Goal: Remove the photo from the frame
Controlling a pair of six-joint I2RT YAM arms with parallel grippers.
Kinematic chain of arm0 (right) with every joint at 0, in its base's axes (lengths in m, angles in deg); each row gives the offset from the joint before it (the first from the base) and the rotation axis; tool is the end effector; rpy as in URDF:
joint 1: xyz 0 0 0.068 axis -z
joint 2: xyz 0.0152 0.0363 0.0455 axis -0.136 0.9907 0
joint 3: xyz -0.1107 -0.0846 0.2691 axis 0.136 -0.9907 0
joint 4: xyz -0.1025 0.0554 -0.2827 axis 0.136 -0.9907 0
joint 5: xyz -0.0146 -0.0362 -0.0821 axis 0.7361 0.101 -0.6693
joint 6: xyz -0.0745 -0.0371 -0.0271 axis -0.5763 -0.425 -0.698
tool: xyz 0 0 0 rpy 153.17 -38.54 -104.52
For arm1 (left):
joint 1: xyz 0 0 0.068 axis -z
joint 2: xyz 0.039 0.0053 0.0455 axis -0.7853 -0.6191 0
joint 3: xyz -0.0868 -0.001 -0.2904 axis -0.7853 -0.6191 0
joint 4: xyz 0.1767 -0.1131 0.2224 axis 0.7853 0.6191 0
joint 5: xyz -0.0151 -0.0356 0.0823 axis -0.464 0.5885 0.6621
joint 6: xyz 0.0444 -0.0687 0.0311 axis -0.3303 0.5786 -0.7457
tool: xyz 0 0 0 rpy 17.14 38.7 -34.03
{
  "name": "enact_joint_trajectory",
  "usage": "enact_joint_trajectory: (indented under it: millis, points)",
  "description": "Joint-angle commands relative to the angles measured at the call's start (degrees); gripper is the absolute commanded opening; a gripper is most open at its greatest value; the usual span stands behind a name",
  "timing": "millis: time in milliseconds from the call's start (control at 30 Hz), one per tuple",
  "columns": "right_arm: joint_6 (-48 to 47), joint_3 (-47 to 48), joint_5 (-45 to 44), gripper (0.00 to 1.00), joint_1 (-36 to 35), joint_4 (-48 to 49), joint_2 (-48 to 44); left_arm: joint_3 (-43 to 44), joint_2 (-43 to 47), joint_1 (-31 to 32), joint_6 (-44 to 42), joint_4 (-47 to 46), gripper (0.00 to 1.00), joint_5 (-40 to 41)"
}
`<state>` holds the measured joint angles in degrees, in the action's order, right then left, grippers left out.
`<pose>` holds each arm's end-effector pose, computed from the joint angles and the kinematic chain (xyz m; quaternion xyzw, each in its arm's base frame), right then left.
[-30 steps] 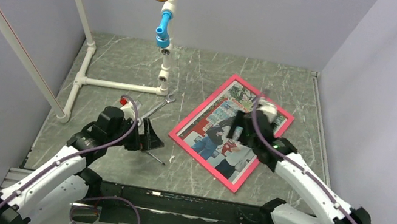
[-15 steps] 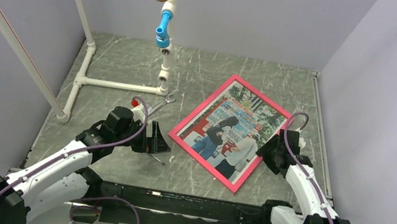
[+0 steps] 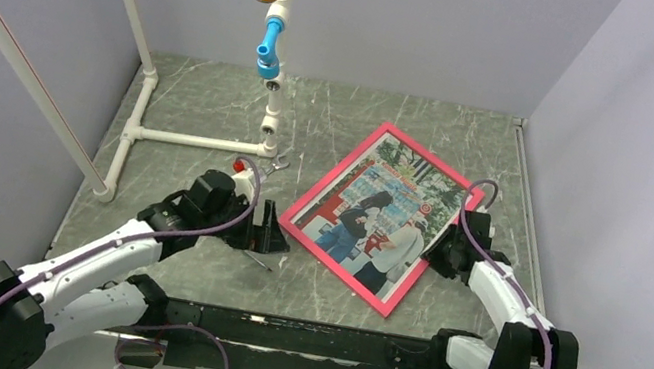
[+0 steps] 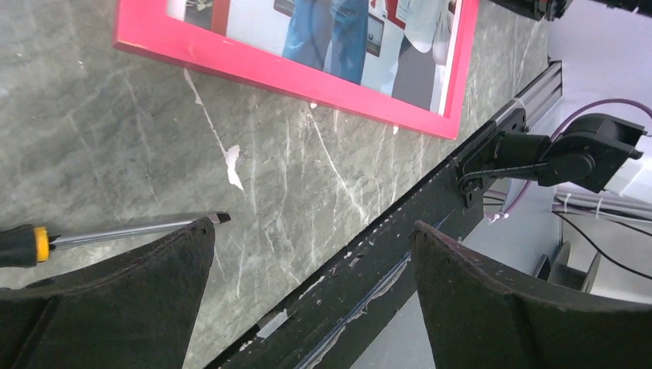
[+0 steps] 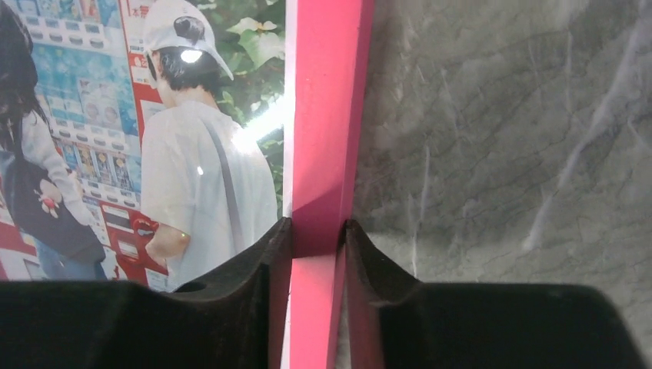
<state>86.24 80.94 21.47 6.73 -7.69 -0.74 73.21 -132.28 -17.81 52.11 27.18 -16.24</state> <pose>0.2417 0.0066 0.1186 0.2841 0.9183 0.0987 0.2574 0.1904 -0.1631 0.2031 0.0501 0.8839 -0.3928 0.2489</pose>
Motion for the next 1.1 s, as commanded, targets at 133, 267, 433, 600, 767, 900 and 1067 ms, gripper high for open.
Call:
enact_joint_trajectory:
  millis: [133, 267, 433, 600, 767, 900, 1067]
  points:
    - [-8.18, 5.76, 3.61, 0.05, -0.14, 5.59, 6.11, 5.28, -5.45, 6.17, -1.88, -2.48, 0.99, 2.45]
    - [-12.36, 9.30, 4.93, 0.00, -0.19, 5.59, 10.01, 8.70, -9.30, 10.50, -1.37, -3.23, 0.99, 5.13]
    - [-13.33, 13.68, 8.84, 0.00, -2.26, 3.32, 17.02, 13.41, -14.10, 17.15, 0.49, -4.15, 0.98, 9.71]
    - [-12.89, 11.76, 5.88, 0.00, -3.69, 2.95, 13.90, 19.37, -20.32, 24.83, 1.02, -5.74, 0.97, 13.05]
    - [-11.10, 13.53, 2.48, 0.43, -3.70, -2.82, 11.50, 23.70, -24.45, 27.33, 0.02, -5.20, 0.98, 14.93]
    - [-8.23, 12.08, 2.00, 0.73, -3.70, -3.25, 9.24, 24.46, -25.20, 28.48, 0.82, -7.09, 0.99, 16.97]
    - [-6.86, 8.44, 4.62, 0.64, -3.63, 0.78, 8.59, 24.27, -26.54, 29.78, 0.55, -11.78, 0.99, 16.80]
